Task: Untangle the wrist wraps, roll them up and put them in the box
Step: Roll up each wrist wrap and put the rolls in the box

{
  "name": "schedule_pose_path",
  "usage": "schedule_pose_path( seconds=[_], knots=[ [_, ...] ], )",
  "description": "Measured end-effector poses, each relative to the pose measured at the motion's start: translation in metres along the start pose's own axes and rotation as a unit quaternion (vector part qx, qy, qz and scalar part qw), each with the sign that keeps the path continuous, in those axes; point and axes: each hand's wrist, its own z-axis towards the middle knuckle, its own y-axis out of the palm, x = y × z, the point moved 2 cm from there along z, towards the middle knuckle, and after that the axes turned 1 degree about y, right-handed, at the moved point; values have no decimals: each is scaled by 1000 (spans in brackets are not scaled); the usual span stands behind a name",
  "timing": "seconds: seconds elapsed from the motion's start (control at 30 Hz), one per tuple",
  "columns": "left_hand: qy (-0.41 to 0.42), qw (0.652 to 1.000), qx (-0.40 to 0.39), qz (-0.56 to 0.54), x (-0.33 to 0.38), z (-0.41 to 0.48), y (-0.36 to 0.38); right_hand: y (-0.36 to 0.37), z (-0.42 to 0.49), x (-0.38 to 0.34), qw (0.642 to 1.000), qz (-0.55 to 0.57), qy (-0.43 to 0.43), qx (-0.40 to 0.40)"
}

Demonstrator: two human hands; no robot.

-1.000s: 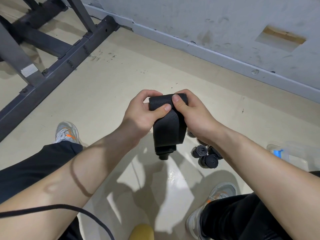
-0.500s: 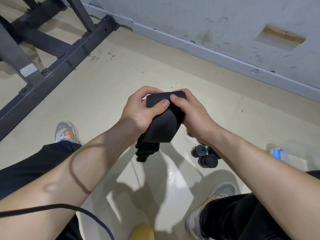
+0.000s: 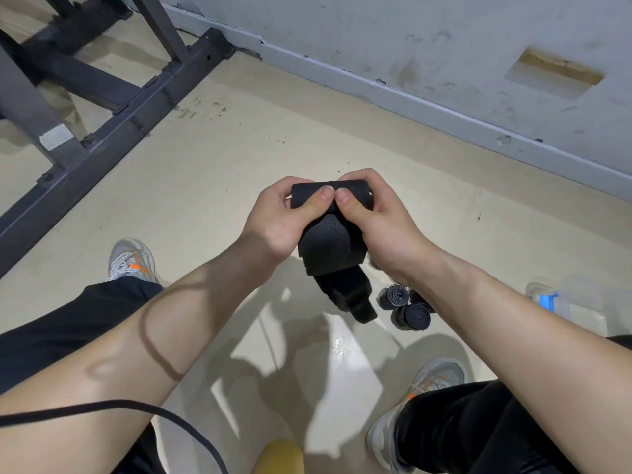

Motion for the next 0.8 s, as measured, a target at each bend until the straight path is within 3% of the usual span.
schedule_pose_path(
  seconds=[0.1,0.3,0.57,0.8],
  knots=[
    [9,1000,-7,-8,1,3,-3,0,0,-6,997,70,18,0],
    [41,999,-13,20,-1,0,-5,2,1,-2,999,-40,17,11],
    [-35,999,-29,-4,1,1,-3,2,-2,-2,1000,8,21,-4],
    [0,1000,-14,-10,1,3,-5,-2,6,1,994,97,48,-17]
  ],
)
